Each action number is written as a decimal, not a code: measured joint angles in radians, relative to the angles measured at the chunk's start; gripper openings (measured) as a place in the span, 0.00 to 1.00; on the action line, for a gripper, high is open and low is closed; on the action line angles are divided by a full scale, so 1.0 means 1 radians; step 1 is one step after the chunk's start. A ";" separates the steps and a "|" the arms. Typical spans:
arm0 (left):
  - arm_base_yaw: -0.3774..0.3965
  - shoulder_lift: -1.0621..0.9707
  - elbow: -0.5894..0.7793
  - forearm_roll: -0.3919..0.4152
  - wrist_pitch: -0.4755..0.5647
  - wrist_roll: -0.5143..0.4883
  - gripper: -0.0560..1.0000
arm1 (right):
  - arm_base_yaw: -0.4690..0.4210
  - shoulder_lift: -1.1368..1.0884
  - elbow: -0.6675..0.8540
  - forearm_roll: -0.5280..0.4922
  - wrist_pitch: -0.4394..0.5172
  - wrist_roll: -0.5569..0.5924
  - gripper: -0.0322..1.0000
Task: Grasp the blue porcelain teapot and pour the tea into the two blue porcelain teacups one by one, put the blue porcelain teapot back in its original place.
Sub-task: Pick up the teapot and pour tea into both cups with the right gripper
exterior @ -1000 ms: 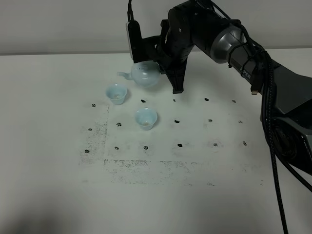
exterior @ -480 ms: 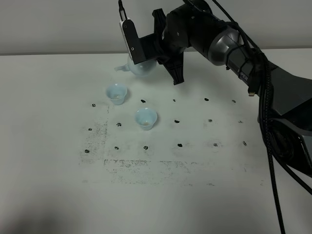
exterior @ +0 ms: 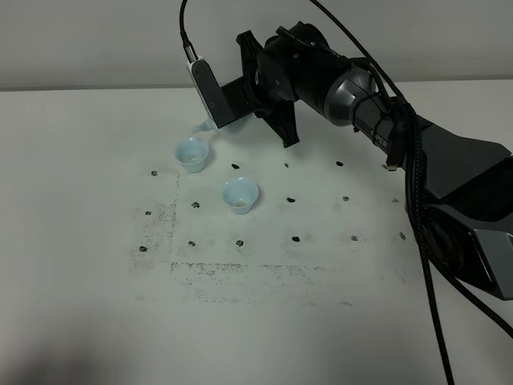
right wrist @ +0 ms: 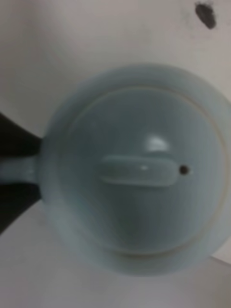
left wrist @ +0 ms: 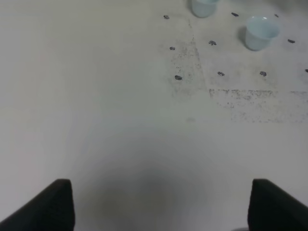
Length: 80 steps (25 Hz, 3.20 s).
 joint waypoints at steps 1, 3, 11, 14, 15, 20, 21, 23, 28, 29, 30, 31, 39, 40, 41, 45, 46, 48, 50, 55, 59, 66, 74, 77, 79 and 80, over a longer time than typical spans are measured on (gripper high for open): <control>0.000 0.000 0.000 0.000 0.000 0.000 0.72 | 0.003 0.000 0.000 -0.010 -0.002 -0.016 0.07; 0.000 0.000 0.000 0.000 0.000 0.000 0.72 | 0.015 0.000 0.000 -0.039 -0.007 -0.039 0.07; 0.000 0.000 0.000 0.000 0.000 0.000 0.72 | 0.049 0.022 0.000 -0.173 -0.080 -0.058 0.07; 0.000 0.000 0.000 0.000 0.000 0.000 0.72 | 0.049 0.027 0.000 -0.238 -0.085 -0.058 0.07; 0.000 0.000 0.000 0.000 0.000 0.000 0.72 | 0.048 0.029 0.000 -0.253 -0.085 -0.058 0.07; 0.000 0.000 0.000 0.000 0.000 0.000 0.72 | 0.047 0.029 0.000 -0.306 -0.089 -0.057 0.07; 0.000 0.000 0.000 0.000 0.000 0.000 0.72 | 0.047 0.029 0.000 -0.308 -0.089 -0.057 0.07; 0.000 0.000 0.000 0.000 0.000 0.000 0.72 | 0.047 0.029 0.000 -0.310 -0.089 -0.057 0.07; 0.000 0.000 0.000 0.000 0.000 0.000 0.72 | 0.055 0.029 0.000 -0.323 -0.089 -0.057 0.07; 0.000 0.000 0.000 0.000 0.000 0.000 0.72 | 0.056 0.029 0.000 -0.323 -0.090 -0.057 0.07; 0.000 0.000 0.000 0.000 0.000 0.000 0.72 | 0.057 0.029 0.000 -0.323 -0.090 -0.057 0.07; 0.000 0.000 0.000 0.000 0.000 0.000 0.72 | 0.058 0.029 0.000 -0.323 -0.092 -0.057 0.07; 0.000 0.000 0.000 0.000 0.000 0.000 0.72 | 0.070 0.029 0.000 -0.332 -0.110 -0.054 0.07; 0.000 0.000 0.000 0.000 0.000 0.000 0.72 | 0.072 0.029 0.000 -0.334 -0.116 -0.054 0.07; 0.000 0.000 0.000 0.000 0.000 0.000 0.72 | 0.073 0.029 0.000 -0.336 -0.119 -0.054 0.07; 0.000 0.000 0.000 0.000 0.000 0.000 0.72 | 0.076 0.029 0.000 -0.351 -0.126 -0.054 0.07; 0.000 0.000 0.000 0.000 0.000 0.000 0.72 | 0.076 0.029 0.000 -0.352 -0.126 -0.054 0.07; 0.000 0.000 0.000 0.000 0.000 0.000 0.72 | 0.076 0.029 0.000 -0.359 -0.126 -0.054 0.07; 0.000 0.000 0.000 0.000 0.000 0.000 0.72 | 0.076 0.029 0.000 -0.369 -0.126 -0.054 0.07; 0.000 0.000 0.000 0.000 0.000 0.000 0.72 | 0.076 0.029 0.000 -0.381 -0.127 -0.054 0.07; 0.000 0.000 0.000 0.000 0.000 0.000 0.72 | 0.076 0.029 0.000 -0.383 -0.128 -0.053 0.07; 0.000 0.000 0.000 0.000 0.000 0.000 0.72 | 0.076 0.029 0.000 -0.383 -0.129 -0.053 0.07; 0.000 0.000 0.000 0.000 0.000 0.000 0.72 | 0.076 0.029 0.000 -0.383 -0.129 -0.049 0.07; 0.000 0.000 0.000 0.000 0.000 0.000 0.72 | 0.076 0.029 0.000 -0.383 -0.129 -0.046 0.07; 0.000 0.000 0.000 0.000 0.000 0.000 0.72 | 0.076 0.029 0.000 -0.383 -0.129 -0.043 0.07; 0.000 0.000 0.000 0.000 0.000 0.000 0.72 | 0.076 0.029 0.000 -0.383 -0.129 -0.043 0.07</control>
